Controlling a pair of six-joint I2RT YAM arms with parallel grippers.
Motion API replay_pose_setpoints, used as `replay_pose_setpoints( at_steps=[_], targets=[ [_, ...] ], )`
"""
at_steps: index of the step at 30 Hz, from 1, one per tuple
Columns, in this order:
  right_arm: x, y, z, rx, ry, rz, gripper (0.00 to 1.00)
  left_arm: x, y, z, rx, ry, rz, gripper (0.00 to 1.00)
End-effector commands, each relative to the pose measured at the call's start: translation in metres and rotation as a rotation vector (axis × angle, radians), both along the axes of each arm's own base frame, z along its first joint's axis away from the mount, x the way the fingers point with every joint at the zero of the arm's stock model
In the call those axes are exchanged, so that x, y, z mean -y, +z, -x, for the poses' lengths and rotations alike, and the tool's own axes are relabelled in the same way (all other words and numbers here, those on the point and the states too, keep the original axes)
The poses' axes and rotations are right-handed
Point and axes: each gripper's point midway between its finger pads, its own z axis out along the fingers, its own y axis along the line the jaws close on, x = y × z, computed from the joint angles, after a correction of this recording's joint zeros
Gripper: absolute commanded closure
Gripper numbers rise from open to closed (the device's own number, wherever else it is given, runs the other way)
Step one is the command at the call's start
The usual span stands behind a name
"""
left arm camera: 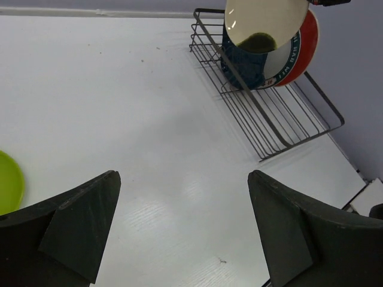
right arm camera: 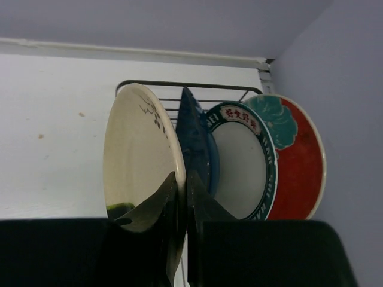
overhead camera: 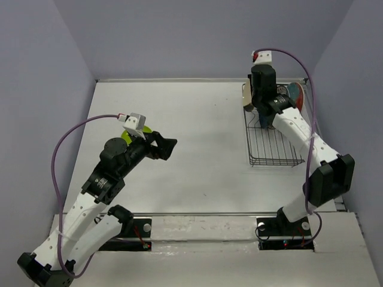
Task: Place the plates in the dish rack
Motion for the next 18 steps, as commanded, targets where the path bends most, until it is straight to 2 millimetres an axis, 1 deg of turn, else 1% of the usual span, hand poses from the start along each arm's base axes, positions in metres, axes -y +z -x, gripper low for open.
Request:
replay_pose_setpoints(
  at_steps=[1,2,5,8,10,15,18],
  targets=[
    [0.041,0.024,-0.015,-0.036,-0.203,0.298,0.93,-0.01,-0.006,0.0,0.025,0.001,-0.053,0.01],
    [0.04,0.011,-0.023,-0.081,-0.199,0.355,0.93,-0.01,-0.005,0.0,0.027,-0.002,-0.051,0.01],
    [0.043,0.003,-0.033,-0.126,-0.237,0.436,0.93,-0.01,-0.004,0.002,0.034,-0.009,-0.047,0.01],
    [0.044,0.005,-0.037,-0.138,-0.245,0.474,0.93,-0.009,-0.002,0.005,0.042,-0.016,-0.047,0.01],
    [0.044,0.007,-0.038,-0.135,-0.241,0.476,0.93,-0.009,0.0,0.007,0.047,-0.017,-0.047,0.01],
    [0.048,-0.01,-0.038,-0.199,-0.253,0.555,0.93,-0.008,0.0,0.01,0.051,-0.019,-0.05,0.01],
    [0.047,-0.021,-0.038,-0.224,-0.23,0.566,0.93,-0.007,0.0,0.011,0.052,-0.022,-0.048,0.01]
  ],
)
